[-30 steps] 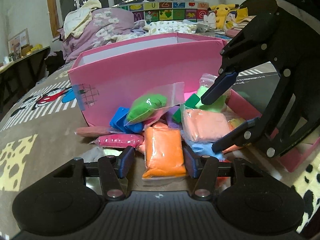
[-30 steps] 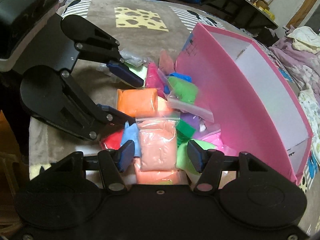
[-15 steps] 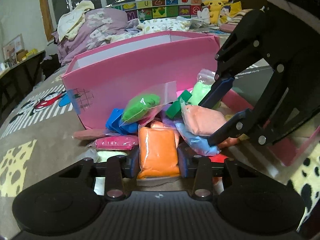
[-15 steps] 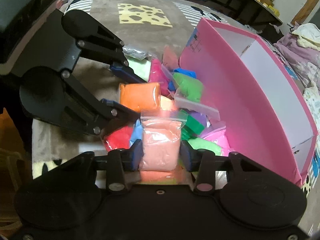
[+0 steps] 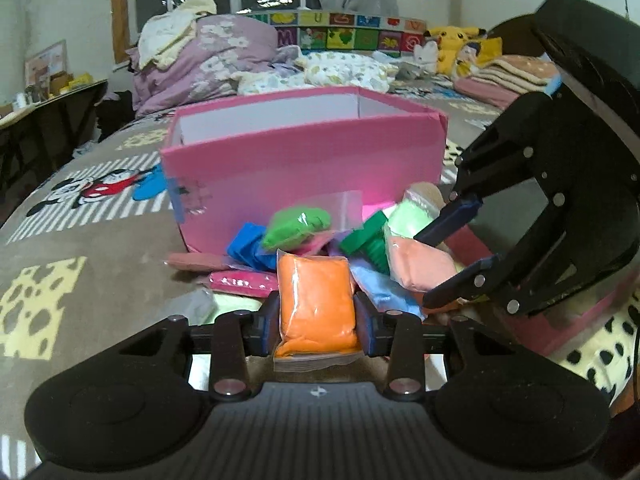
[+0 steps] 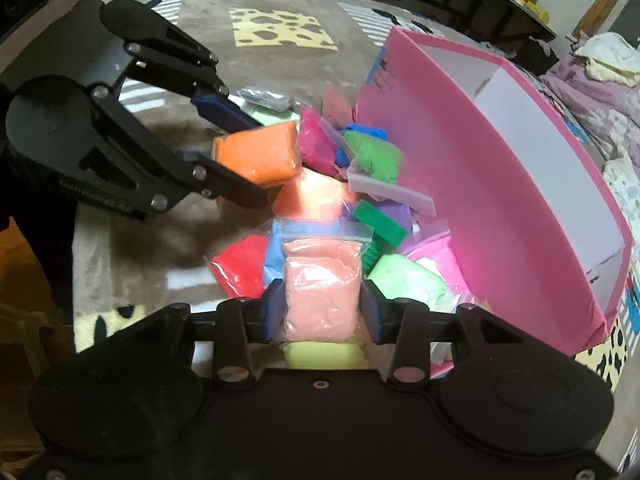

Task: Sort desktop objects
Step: 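Lift the orange packet with the left tool and carry it over the box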

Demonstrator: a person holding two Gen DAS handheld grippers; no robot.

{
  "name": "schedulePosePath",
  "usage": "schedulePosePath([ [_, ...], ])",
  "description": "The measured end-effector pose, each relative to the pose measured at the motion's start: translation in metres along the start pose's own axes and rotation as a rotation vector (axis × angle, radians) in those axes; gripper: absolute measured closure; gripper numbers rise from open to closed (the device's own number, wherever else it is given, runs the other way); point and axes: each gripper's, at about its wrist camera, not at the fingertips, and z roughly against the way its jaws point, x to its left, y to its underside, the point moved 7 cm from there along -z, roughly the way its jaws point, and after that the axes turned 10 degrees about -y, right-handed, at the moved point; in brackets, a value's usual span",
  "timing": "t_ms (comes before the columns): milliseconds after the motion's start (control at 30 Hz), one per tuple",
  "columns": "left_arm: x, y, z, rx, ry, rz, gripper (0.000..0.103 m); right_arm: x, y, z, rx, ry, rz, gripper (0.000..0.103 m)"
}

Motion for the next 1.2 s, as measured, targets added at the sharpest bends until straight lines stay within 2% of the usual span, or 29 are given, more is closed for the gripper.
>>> schedulePosePath([
  [400,0.018,-0.025,0.017,-0.018,-0.043,0.056,0.066,-0.003,-0.013,0.034,-0.100,0.038,0.020,0.063],
  [800,0.031,-0.075,0.026,-0.074,-0.060,0.069,0.066,0.005,-0.014,0.042,-0.087,0.055,0.093,0.063],
  [1200,0.046,-0.128,0.006,-0.098,-0.070,0.094,0.066,-0.004,-0.006,0.047,-0.068,0.076,0.036,0.063],
])
